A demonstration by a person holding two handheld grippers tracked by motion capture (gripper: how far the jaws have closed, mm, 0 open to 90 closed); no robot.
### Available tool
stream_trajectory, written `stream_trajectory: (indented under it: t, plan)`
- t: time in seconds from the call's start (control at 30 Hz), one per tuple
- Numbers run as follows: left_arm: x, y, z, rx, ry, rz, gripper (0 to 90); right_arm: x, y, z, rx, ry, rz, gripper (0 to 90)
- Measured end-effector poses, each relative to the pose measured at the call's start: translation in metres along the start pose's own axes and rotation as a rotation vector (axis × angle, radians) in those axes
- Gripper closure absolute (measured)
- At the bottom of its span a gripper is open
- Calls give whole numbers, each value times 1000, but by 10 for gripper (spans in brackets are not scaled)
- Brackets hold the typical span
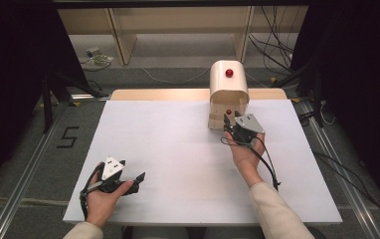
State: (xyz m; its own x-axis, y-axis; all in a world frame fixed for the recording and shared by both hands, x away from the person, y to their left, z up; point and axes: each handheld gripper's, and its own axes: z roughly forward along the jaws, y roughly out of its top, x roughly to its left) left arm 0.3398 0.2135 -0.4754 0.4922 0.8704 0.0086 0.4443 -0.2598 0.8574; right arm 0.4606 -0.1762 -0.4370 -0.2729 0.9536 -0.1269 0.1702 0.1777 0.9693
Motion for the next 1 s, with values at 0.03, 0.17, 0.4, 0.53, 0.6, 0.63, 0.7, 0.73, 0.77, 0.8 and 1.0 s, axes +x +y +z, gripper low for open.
stream_trajectory:
  t: [0.03,0.17,0.4,0.53,0.6,0.63,0.7,0.73,0.77,0.8,1.0]
  plan:
    - [0,0,0,0,0,-1,159,1,0,1,-1,-5,1,600]
    - [0,0,0,-2,1,-2,159,3,2,4,-5,-19,2,623]
    - [1,0,-1,-4,2,0,160,8,4,8,-6,-44,-2,653]
    - [1,0,-1,-4,2,1,160,9,4,8,-7,-57,-1,675]
    - [1,0,-1,-5,2,1,160,9,4,8,-7,-62,-3,683]
    - [1,0,-1,-5,2,1,161,9,3,8,-7,-63,-2,689]
    - [1,0,-1,-4,1,2,161,9,3,9,-9,-64,2,708]
    - [2,0,-1,0,1,5,161,9,3,9,-10,-65,4,716]
    - [1,0,-1,-5,1,0,161,9,3,9,-10,-63,5,724]
    - [1,0,-1,-4,2,2,161,9,4,9,-10,-62,6,730]
    - [2,0,-1,-5,4,0,162,9,4,8,-16,-62,9,736]
